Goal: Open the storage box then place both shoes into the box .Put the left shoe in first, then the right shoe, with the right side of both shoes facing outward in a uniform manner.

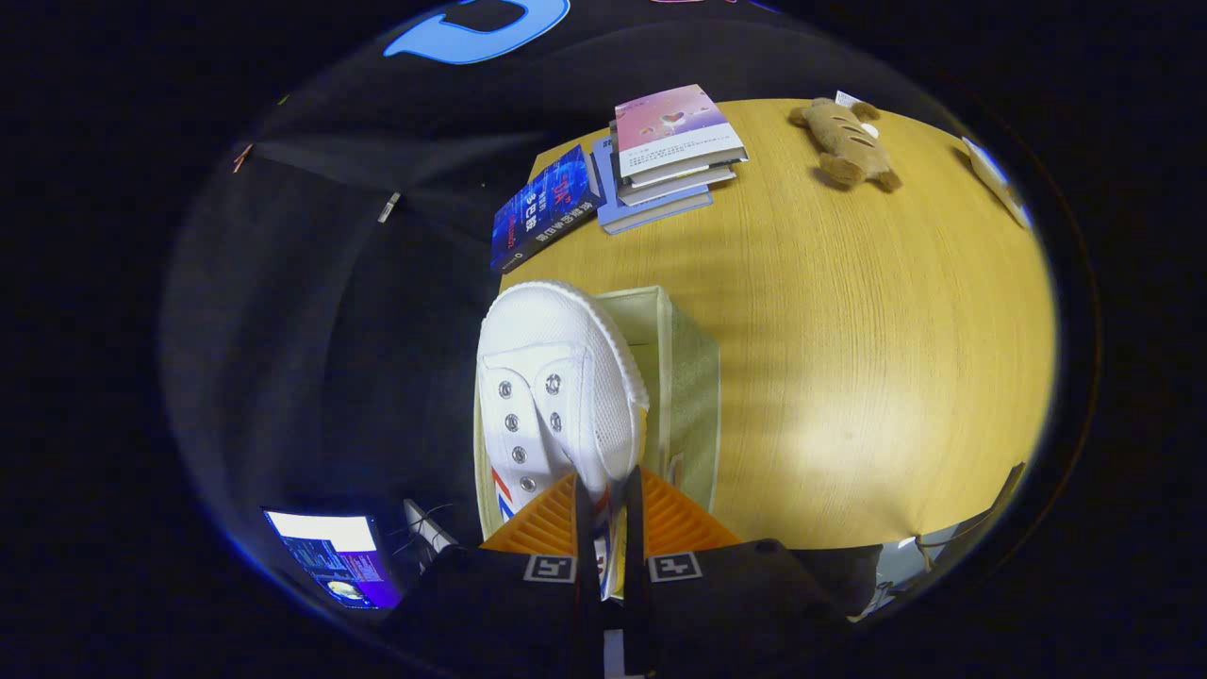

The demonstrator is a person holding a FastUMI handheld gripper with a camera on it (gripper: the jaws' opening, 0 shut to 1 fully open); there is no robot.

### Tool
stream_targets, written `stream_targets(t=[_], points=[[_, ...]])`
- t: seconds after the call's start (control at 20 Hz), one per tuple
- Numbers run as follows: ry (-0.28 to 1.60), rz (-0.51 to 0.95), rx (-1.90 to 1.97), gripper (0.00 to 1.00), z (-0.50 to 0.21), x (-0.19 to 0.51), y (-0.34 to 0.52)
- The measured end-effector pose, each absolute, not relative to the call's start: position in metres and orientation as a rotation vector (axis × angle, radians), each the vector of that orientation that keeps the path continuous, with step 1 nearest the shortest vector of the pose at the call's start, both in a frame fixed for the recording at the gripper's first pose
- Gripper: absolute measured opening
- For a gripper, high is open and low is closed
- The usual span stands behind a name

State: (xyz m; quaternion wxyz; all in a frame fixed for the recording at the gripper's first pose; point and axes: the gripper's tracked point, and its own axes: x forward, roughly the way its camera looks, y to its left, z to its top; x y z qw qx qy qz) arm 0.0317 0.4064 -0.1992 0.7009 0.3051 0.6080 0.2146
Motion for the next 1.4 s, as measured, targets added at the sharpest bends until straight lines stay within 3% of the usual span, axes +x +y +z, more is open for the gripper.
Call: stream_targets(t=[0.1, 0.2, 0.3, 0.5, 0.85, 1.4], points=[[1.367, 0.474, 0.652, 0.14, -0.206, 0.029, 0.408], [1.373, 0.506, 0.673, 0.23, -0.205, 0.028, 0.416], [1.360, 0.524, 0.700, 0.43, -0.199, 0.031, 0.420], [1.337, 0.529, 0.682, 0.99, -0.198, 0.030, 0.412], [1.278, 0.525, 0.731, 0.99, -0.189, 0.026, 0.387], [0.974, 0.430, 0.601, 0.99, -0.176, 0.023, 0.281]])
